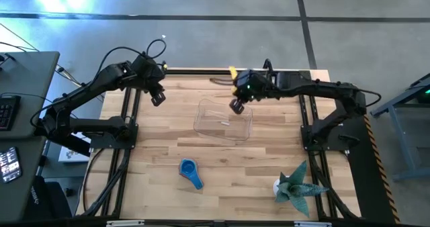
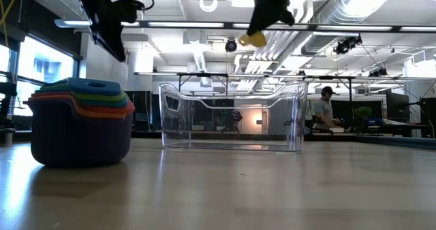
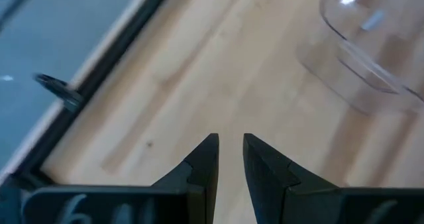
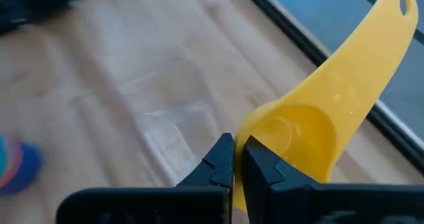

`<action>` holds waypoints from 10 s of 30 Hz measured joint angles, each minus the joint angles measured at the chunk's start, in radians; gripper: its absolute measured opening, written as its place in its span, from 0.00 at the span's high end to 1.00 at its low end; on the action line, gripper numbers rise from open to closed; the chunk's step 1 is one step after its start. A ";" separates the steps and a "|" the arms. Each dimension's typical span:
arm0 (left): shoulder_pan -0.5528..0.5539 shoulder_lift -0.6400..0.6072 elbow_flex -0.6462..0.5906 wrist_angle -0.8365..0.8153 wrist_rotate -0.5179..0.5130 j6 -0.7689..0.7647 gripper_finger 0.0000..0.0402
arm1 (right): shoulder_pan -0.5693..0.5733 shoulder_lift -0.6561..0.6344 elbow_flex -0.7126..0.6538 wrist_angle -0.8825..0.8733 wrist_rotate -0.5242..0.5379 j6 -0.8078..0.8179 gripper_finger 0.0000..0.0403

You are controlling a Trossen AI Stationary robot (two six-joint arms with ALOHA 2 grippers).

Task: Nest measuring cups in basket
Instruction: Stack the yellow measuring cup on the dark blue measuring cup

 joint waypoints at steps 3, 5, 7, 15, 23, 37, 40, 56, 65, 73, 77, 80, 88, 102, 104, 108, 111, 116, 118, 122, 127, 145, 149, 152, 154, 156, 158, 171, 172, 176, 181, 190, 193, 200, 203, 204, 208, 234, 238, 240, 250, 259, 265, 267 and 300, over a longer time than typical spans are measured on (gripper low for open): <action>0.000 0.000 0.000 -0.038 0.056 -0.016 0.85 | 0.070 0.002 0.001 0.014 -0.030 0.024 1.00; 0.000 0.000 0.000 -0.063 0.087 -0.017 0.85 | 0.122 0.005 0.001 0.012 -0.044 0.051 1.00; 0.000 0.000 0.000 -0.087 0.104 -0.017 0.85 | 0.179 0.007 0.001 0.021 -0.041 0.079 1.00; -0.003 0.000 0.000 -0.121 0.134 -0.018 0.85 | 0.379 0.038 0.000 0.044 -0.035 0.286 1.00; -0.032 0.000 0.000 -0.142 0.134 -0.042 0.85 | 0.518 0.153 0.000 0.102 -0.151 0.385 1.00; -0.090 0.000 0.000 -0.170 0.134 -0.064 0.85 | 0.613 0.386 -0.001 0.112 -0.222 0.265 1.00; -0.095 0.000 0.000 -0.170 0.134 -0.070 0.85 | 0.619 0.414 -0.001 0.118 -0.213 0.238 1.00; -0.108 0.000 0.000 -0.173 0.133 -0.113 0.85 | 0.634 0.501 -0.001 0.124 -0.119 0.154 1.00; -0.108 0.000 0.000 -0.173 0.133 -0.113 0.85 | 0.633 0.528 -0.001 0.100 -0.155 0.155 1.00; -0.108 0.000 0.000 -0.173 0.133 -0.112 0.85 | 0.633 0.530 -0.001 0.101 -0.193 0.154 0.98; -0.108 0.000 0.000 -0.172 0.132 -0.112 0.85 | 0.633 0.533 -0.001 0.103 -0.226 0.146 0.95; -0.108 0.000 0.000 -0.172 0.133 -0.112 0.85 | 0.633 0.533 -0.001 0.101 -0.229 0.136 0.94; -0.108 0.000 0.000 -0.172 0.133 -0.112 0.85 | 0.625 0.533 -0.001 0.101 -0.282 0.135 0.93; -0.108 0.000 0.000 -0.172 0.133 -0.086 0.85 | 0.624 0.533 -0.001 0.100 -0.304 0.139 0.93; -0.108 0.000 0.000 -0.172 0.132 -0.086 0.85 | 0.624 0.533 -0.001 0.097 -0.307 0.157 0.93; -0.108 0.000 0.000 -0.172 0.133 -0.086 0.85 | 0.624 0.533 -0.001 0.096 -0.340 0.188 0.93; -0.108 0.000 0.000 -0.172 0.132 -0.085 0.85 | 0.624 0.533 -0.001 0.096 -0.350 0.207 0.91; -0.108 0.000 0.000 -0.172 0.132 -0.085 0.85 | 0.624 0.533 -0.001 0.089 -0.341 0.208 0.81; -0.108 0.000 0.000 -0.172 0.133 -0.085 0.85 | 0.624 0.533 -0.001 0.087 -0.333 0.208 0.78; -0.108 0.000 0.000 -0.172 0.133 -0.085 0.85 | 0.623 0.533 -0.001 0.087 -0.340 0.232 0.75; -0.125 0.000 0.000 -0.172 0.134 -0.085 0.85 | 0.621 0.505 -0.001 0.087 -0.352 0.338 0.75; -0.483 0.000 0.000 0.018 0.138 -0.248 0.85 | 0.639 0.195 0.001 -0.030 -0.039 0.767 0.75; -0.586 0.000 0.000 0.107 0.139 -0.289 0.85 | 0.633 0.133 0.001 -0.072 0.046 0.791 0.75; -0.652 0.000 0.000 0.190 0.138 -0.296 0.85 | 0.624 0.098 0.001 -0.086 0.093 0.791 0.75; -0.687 0.000 0.000 0.257 0.138 -0.296 0.85 | 0.614 0.075 0.001 -0.086 0.135 0.787 0.75; -0.718 0.000 0.000 0.330 0.138 -0.296 0.85 | 0.602 0.057 0.001 -0.087 0.185 0.787 0.75; -0.745 0.000 0.000 0.398 0.138 -0.296 0.85 | 0.590 0.040 0.001 -0.091 0.240 0.786 0.75; -0.846 0.036 0.001 0.767 0.137 -0.041 0.85 | 0.477 -0.106 0.001 -0.089 0.506 0.690 0.75; -0.848 0.048 0.001 0.801 0.137 -0.018 0.85 | 0.470 -0.120 0.001 -0.075 0.508 0.667 0.75; -0.850 0.090 0.001 0.895 0.137 0.015 0.84 | 0.451 -0.169 0.001 -0.035 0.506 0.575 0.75; -0.850 0.162 0.001 0.998 0.136 -0.007 0.78 | 0.434 -0.218 0.001 -0.031 0.505 0.494 0.75; -0.860 0.284 0.000 1.115 0.123 -0.067 0.73 | 0.384 -0.248 0.001 -0.058 0.500 0.398 0.75; -0.871 0.337 0.008 1.149 0.123 -0.067 0.74 | 0.361 -0.248 0.001 -0.094 0.492 0.398 0.75; -0.899 0.485 0.086 1.144 0.114 -0.067 0.77 | 0.299 -0.248 0.001 -0.167 0.414 0.398 0.75; -0.908 0.544 0.110 1.140 0.114 -0.078 0.78 | 0.277 -0.248 0.001 -0.174 0.399 0.397 0.75; -0.912 0.561 0.117 1.139 0.114 -0.088 0.77 | 0.270 -0.248 0.001 -0.173 0.398 0.397 0.75; -0.925 0.620 0.137 1.141 0.111 -0.131 0.77 | 0.246 -0.248 0.001 -0.173 0.373 0.358 0.75; -1.010 0.843 0.203 1.125 0.109 -0.140 0.73 | 0.200 -0.247 0.000 -0.175 0.318 0.285 0.75; -1.022 0.869 0.203 1.130 0.110 -0.120 0.73 | 0.200 -0.247 0.000 -0.177 0.318 0.285 0.75; -1.027 0.892 0.203 1.156 0.110 -0.119 0.73 | 0.200 -0.247 0.000 -0.176 0.318 0.285 0.75; -1.048 0.977 0.203 1.208 0.099 -0.121 0.73 | 0.200 -0.246 0.000 -0.179 0.318 0.267 0.75; -1.047 1.005 0.205 1.213 0.068 -0.124 0.73 | 0.200 -0.246 0.000 -0.181 0.318 0.267 0.75; -1.047 1.025 0.203 1.206 0.066 -0.133 0.73 | 0.200 -0.246 0.000 -0.181 0.318 0.267 0.75; -1.047 1.038 0.204 1.217 0.066 -0.135 0.73 | 0.200 -0.246 0.000 -0.181 0.318 0.267 0.75; -1.044 1.076 0.204 1.158 0.045 -0.119 0.77 | 0.200 -0.246 0.000 -0.182 0.318 0.267 0.75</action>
